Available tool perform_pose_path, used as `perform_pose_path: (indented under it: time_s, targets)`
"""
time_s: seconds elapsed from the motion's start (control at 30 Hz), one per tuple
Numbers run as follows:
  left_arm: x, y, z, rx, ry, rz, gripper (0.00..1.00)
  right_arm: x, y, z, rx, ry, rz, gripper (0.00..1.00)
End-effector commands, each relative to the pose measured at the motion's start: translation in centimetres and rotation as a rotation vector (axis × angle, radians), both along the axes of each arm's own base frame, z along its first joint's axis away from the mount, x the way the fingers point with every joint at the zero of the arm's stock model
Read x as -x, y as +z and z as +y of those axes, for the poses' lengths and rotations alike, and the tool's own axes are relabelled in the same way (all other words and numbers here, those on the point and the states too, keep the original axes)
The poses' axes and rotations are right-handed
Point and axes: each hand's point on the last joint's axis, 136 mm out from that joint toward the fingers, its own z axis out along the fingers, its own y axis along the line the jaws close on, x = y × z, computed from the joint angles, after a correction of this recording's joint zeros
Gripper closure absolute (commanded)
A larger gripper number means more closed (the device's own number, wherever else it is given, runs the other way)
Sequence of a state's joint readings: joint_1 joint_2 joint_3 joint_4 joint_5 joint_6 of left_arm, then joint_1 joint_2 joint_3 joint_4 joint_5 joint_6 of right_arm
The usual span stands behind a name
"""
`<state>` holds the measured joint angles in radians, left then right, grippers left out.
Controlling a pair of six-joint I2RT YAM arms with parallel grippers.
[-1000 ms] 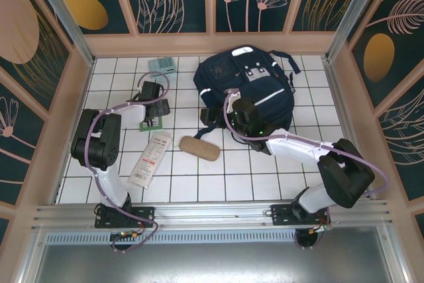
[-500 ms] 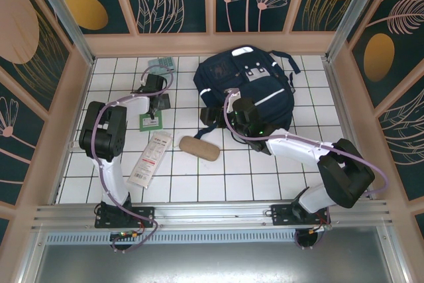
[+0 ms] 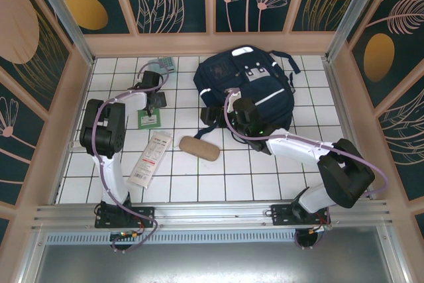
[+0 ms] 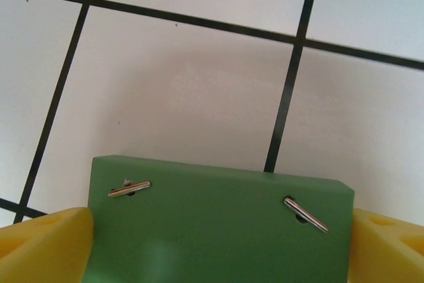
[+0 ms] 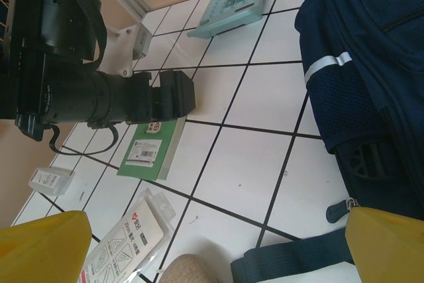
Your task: Pack books, pencil case, and school supplies into a backpack
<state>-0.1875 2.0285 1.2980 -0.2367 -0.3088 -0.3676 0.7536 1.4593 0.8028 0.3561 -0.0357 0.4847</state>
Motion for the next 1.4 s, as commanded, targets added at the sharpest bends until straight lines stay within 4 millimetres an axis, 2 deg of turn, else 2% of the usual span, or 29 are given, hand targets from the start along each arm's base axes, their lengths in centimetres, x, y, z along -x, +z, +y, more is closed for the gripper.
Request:
perform_pose_path:
  time_s: [0.0,0.2,0.43,0.53,0.77,1.07,1.2,1.37]
  targets:
    - [1.4,-2.7,-0.6,0.049,-0.021,0.099,0.05,0.1,1.0,0.0,-0.035,0.005,-0.015,0.01]
    - [1.5,-2.5,-0.4,0.054,-0.009,0.098,0.01,0.1,0.9,0.1,-0.039,0.009,-0.011,0.01]
    - [0.9,0.7,0.6,0.093,0.04,0.009,0.01,0.1,0.8,0.1,-0.038,0.007,-0.01,0.01]
    - [0.8,1.2,0.7,0.124,0.03,0.001,0.01,0.1,0.8,0.1,-0.041,0.01,-0.009,0.01]
    - [1.4,-1.1,0.9,0.139,0.022,0.068,0.01,0.3,1.2,-0.1,-0.045,0.009,-0.016,0.01]
    - [1.7,-1.5,1.0,0.124,0.008,0.089,0.01,0.3,1.1,-0.1,-0.048,0.008,-0.015,0.01]
    - [2.0,-2.7,1.4,0.084,0.021,0.151,0.01,0.3,1.1,-0.1,-0.05,0.009,-0.014,0.01]
    - [2.1,-3.3,1.1,0.08,0.016,0.183,0.08,0.3,1.0,-0.1,-0.05,0.011,-0.013,0.01]
